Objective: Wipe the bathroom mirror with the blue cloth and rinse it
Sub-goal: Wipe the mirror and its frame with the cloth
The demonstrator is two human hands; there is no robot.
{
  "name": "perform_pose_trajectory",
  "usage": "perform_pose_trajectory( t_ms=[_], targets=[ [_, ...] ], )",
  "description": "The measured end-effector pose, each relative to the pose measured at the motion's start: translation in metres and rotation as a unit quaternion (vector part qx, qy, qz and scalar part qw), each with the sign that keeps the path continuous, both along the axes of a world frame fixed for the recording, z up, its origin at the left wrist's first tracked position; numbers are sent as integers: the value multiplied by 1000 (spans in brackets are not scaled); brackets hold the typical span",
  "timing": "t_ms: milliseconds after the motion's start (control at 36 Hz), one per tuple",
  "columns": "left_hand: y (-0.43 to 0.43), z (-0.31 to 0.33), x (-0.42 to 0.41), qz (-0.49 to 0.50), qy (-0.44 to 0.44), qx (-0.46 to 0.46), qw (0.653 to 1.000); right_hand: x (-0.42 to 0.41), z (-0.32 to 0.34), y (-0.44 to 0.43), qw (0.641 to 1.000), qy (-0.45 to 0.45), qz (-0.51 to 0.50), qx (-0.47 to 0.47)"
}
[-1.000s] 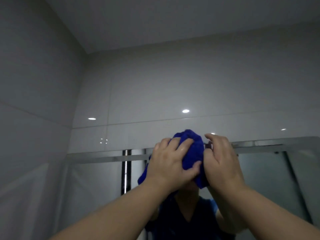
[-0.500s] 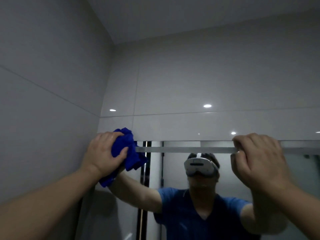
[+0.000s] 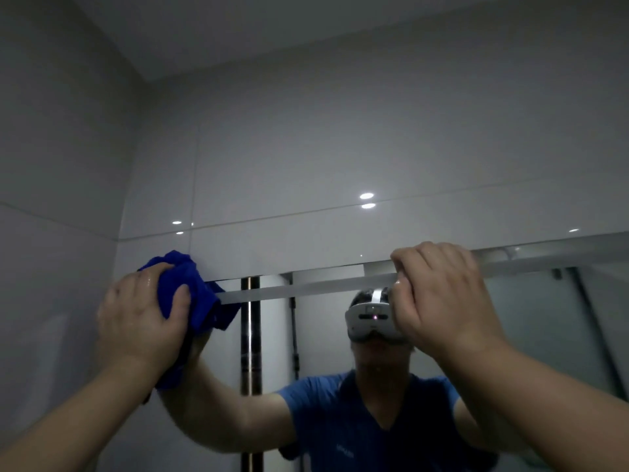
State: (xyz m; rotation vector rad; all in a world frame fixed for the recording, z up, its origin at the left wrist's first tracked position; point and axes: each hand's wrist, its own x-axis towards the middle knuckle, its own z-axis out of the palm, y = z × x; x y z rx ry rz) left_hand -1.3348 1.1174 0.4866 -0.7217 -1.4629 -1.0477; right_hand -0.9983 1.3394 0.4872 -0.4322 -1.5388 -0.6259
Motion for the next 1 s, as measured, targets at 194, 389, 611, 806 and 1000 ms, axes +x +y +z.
perform_pose_trajectory(
  t_ms=[194, 389, 611, 806, 1000],
  targets=[
    [45, 4, 65, 6, -11, -17, 1000, 3, 0, -3, 1000, -15, -12, -22],
    [92, 6, 161, -9, 15, -60, 998, 8, -2, -6, 997, -28, 55, -36],
    [130, 16, 247, -6, 39, -189, 981, 18, 3, -7, 988, -25, 149, -37],
    [92, 35, 251, -78, 7, -349, 934, 29, 20, -43, 977, -70, 117, -163],
    [52, 78, 214, -225, -24, -464, 857, 1, 4, -113, 970, 6, 131, -207]
  ],
)
